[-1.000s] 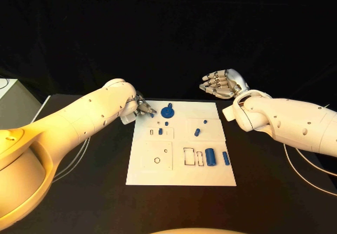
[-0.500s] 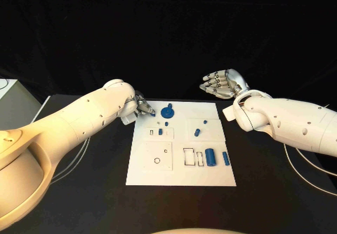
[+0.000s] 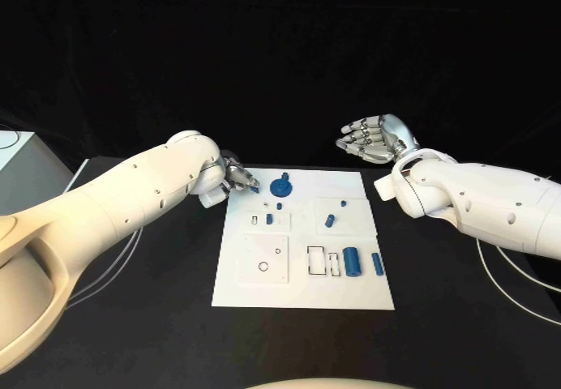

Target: Assemble the parts on the task board

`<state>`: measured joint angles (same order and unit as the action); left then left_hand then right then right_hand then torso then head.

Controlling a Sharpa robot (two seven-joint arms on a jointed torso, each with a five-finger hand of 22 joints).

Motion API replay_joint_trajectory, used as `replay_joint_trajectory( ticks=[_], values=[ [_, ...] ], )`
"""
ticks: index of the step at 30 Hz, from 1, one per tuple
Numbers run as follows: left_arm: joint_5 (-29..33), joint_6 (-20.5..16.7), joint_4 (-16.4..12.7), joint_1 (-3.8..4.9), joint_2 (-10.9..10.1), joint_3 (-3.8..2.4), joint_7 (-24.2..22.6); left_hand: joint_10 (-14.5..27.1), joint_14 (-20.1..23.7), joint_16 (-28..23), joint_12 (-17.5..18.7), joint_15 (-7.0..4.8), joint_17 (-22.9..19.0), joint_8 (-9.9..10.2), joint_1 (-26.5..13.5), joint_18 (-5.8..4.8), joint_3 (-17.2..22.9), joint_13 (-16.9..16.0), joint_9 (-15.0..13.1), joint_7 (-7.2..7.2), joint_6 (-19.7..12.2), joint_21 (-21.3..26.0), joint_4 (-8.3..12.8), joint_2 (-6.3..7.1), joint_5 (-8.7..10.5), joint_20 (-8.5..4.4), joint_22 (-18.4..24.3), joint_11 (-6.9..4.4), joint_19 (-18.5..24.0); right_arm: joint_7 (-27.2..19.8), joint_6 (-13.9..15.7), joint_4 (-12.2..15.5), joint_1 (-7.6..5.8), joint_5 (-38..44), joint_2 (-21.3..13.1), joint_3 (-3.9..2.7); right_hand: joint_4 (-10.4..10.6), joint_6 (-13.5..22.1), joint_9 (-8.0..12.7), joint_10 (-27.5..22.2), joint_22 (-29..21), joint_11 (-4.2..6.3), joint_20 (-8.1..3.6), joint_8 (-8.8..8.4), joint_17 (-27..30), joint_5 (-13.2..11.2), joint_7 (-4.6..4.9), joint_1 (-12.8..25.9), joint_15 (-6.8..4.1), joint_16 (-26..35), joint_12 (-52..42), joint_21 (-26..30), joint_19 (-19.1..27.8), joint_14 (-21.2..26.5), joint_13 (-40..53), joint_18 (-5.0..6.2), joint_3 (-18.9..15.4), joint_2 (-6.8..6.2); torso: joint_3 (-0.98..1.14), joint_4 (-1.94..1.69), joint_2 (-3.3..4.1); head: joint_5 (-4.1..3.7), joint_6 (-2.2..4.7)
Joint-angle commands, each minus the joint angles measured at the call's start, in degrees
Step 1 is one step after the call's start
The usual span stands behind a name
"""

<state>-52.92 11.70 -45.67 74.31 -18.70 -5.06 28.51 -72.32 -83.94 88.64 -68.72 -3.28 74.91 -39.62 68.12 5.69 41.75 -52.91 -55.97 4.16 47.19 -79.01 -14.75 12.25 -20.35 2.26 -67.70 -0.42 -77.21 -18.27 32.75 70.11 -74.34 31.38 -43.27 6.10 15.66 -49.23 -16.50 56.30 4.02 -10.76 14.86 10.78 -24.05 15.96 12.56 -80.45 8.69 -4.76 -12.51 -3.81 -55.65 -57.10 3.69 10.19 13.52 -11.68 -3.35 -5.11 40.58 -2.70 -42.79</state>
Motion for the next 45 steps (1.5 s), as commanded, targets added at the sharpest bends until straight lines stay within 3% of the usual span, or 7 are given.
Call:
replay_joint_trajectory(
  ticks=[1, 10, 15, 21, 30, 41, 45],
  values=[
    [2.19, -0.73, -3.29, 0.09, -1.89, -0.04, 1.76, -0.45, -5.21, 0.14, -0.32, -0.62, 12.15, -0.46, -1.02, -0.77, 10.76, -0.33, -0.47, -0.24, 0.63, -0.35, 11.26, 0.11, -1.43, -0.06, -0.34, -0.12, -0.42, -0.84, -0.32, -0.04, 0.02, 0.01, -0.24, -0.04, 0.04, -0.31, 0.07, 0.0, -0.05, -0.08, 0.09, -0.37, 0.04, 0.38, 1.69, -0.04, -0.07, 0.29, 0.36, 0.04, 0.47, 0.4, -0.01, 0.38, -0.22, 0.42, 0.0, -0.55, -0.72, -0.29, -0.43],
    [1.68, -4.81, -12.46, 0.04, -7.66, 0.03, 2.92, -1.2, -5.23, 0.15, -1.03, -0.92, 12.18, -1.21, -2.23, -0.87, 11.41, -1.26, -1.26, -0.57, 1.06, -0.65, 11.99, 0.48, -3.75, -0.31, -0.84, -0.44, -0.73, -0.94, -0.12, -0.39, 0.19, -0.04, -0.8, -0.01, 0.04, -0.32, 0.07, 0.01, -0.06, -0.08, 0.09, -0.38, 0.07, 0.41, 1.69, -0.04, -0.07, 0.3, 0.37, 0.03, 0.48, 0.39, -0.02, 0.39, -0.24, 0.43, -0.12, -1.18, -1.67, -0.69, -1.03],
    [0.32, -6.69, -16.92, -0.02, -9.6, 1.18, 2.97, -1.69, -5.25, 0.16, -1.52, -1.04, 12.22, -1.45, -2.59, -0.96, 11.64, -1.91, -1.48, -0.71, 1.26, -0.88, 12.22, 0.65, -4.51, -0.4, -1.28, -0.57, -0.99, -0.91, -0.2, -0.46, 0.34, -0.22, -0.93, 0.01, 0.04, -0.32, 0.07, 0.01, -0.06, -0.08, 0.09, -0.38, 0.07, 0.41, 1.69, -0.04, -0.07, 0.3, 0.37, 0.03, 0.48, 0.39, -0.02, 0.39, -0.24, 0.43, -0.29, -1.43, -1.99, -0.69, -1.6],
    [-2.9, -7.92, -20.2, -0.27, -10.22, 2.34, 2.72, -1.81, -5.26, 0.18, -1.65, -1.07, 12.26, -1.51, -2.67, -1.0, 11.7, -2.09, -1.52, -0.74, 1.31, -0.98, 12.29, 0.7, -4.68, -0.42, -1.45, -0.6, -1.09, -0.87, -0.32, -0.48, 0.54, -0.3, -0.91, 0.02, 0.04, -0.32, 0.07, 0.0, -0.09, -0.09, 0.1, -0.42, 0.15, 0.53, 1.7, -0.07, -0.06, 0.32, 0.4, 0.02, 0.5, 0.39, -0.02, 0.39, -0.3, 0.43, -0.41, -1.53, -2.11, -0.47, -1.76],
    [-5.22, -7.91, -22.03, -1.44, -10.27, 3.59, 2.66, -1.84, -5.27, 0.2, -1.68, -1.09, 12.31, -1.53, -2.69, -1.02, 11.73, -2.12, -1.54, -0.76, 1.34, -1.03, 12.33, 0.72, -4.74, -0.42, -1.55, -0.62, -1.15, -0.81, -0.42, -0.48, 0.68, -0.32, -0.88, 0.03, 0.04, -0.32, 0.07, 0.0, -0.09, -0.09, 0.1, -0.42, 0.15, 0.53, 1.7, -0.07, -0.06, 0.32, 0.4, 0.02, 0.5, 0.39, -0.02, 0.39, -0.3, 0.43, -0.31, -1.41, -1.95, -0.23, -1.87],
    [-4.39, -4.04, -20.95, -3.31, -9.25, 4.08, 2.03, -1.64, -5.3, 0.24, -1.43, -1.13, 12.42, -1.5, -2.62, -0.93, 11.81, -1.71, -1.56, -0.79, 1.32, -0.81, 12.56, 0.78, -4.6, -0.42, -1.1, -0.67, -0.88, -0.78, -0.48, -0.4, 0.74, -0.32, -0.74, 0.03, 0.06, -0.31, 0.08, -0.04, -0.12, -0.1, 0.11, -0.46, 0.23, 0.62, 1.72, -0.06, -0.04, 0.35, 0.44, 0.02, 0.53, 0.4, -0.03, 0.39, -0.36, 0.45, -0.28, -1.26, -1.71, -0.17, -2.04],
    [-4.51, -3.75, -20.16, -3.6, -8.91, 4.12, 1.63, -1.64, -5.3, 0.24, -1.44, -1.13, 12.42, -1.5, -2.61, -0.93, 11.81, -1.72, -1.56, -0.79, 1.32, -0.81, 12.57, 0.78, -4.59, -0.42, -1.1, -0.67, -0.88, -0.75, -0.5, -0.36, 0.75, -0.32, -0.76, 0.03, 0.06, -0.31, 0.08, -0.04, -0.12, -0.1, 0.11, -0.46, 0.23, 0.62, 1.72, -0.06, -0.04, 0.35, 0.44, 0.02, 0.53, 0.4, -0.03, 0.39, -0.36, 0.45, -0.28, -1.3, -1.69, -0.27, -2.27]
  ],
)
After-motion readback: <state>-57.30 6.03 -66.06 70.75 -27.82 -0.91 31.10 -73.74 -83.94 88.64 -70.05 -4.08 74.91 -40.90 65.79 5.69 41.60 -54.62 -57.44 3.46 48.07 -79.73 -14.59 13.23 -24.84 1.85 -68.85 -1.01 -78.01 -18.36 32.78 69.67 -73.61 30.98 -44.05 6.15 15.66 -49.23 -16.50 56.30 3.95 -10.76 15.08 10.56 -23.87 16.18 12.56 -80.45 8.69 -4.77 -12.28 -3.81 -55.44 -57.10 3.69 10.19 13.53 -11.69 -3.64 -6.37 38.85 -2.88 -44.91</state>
